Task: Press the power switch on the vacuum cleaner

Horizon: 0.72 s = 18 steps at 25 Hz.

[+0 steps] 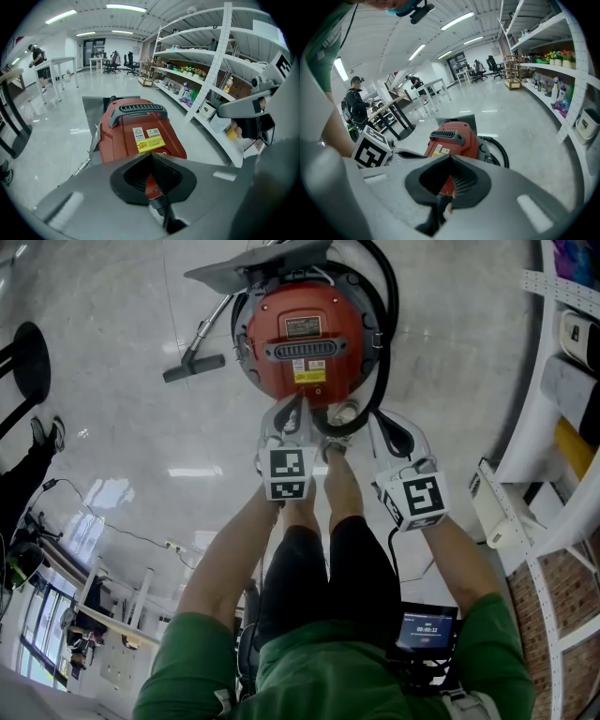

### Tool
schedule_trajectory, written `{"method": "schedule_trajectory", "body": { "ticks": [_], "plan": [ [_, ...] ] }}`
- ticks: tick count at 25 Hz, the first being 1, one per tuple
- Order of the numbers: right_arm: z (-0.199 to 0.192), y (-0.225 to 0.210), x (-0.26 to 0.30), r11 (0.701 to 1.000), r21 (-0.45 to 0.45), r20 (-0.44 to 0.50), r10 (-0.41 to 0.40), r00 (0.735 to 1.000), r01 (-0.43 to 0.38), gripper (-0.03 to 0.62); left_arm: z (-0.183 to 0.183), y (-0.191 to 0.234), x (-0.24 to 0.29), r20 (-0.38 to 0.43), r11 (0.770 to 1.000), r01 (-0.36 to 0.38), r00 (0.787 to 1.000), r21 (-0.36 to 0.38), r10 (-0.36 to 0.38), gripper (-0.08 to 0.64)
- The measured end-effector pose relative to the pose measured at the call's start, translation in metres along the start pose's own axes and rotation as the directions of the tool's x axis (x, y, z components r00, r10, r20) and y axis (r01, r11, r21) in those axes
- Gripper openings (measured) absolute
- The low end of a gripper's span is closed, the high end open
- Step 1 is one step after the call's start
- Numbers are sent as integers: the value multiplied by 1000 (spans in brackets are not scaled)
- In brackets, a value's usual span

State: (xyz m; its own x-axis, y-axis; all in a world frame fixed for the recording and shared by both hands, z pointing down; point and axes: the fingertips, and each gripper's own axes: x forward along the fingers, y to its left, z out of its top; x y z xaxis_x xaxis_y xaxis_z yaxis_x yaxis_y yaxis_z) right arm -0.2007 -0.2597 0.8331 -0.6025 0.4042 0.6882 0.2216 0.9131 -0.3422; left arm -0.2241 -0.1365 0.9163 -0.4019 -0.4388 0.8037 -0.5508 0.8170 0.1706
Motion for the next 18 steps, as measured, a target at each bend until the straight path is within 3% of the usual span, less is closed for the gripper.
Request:
{"method": "schedule_trajectory", "body": {
  "ticks": [18],
  "plan": [
    [0, 6, 6, 1000, 7, -7, -2, 1000, 2, 2, -2, 1, 2, 7, 999, 29, 1000, 24, -29, 11]
  ]
}}
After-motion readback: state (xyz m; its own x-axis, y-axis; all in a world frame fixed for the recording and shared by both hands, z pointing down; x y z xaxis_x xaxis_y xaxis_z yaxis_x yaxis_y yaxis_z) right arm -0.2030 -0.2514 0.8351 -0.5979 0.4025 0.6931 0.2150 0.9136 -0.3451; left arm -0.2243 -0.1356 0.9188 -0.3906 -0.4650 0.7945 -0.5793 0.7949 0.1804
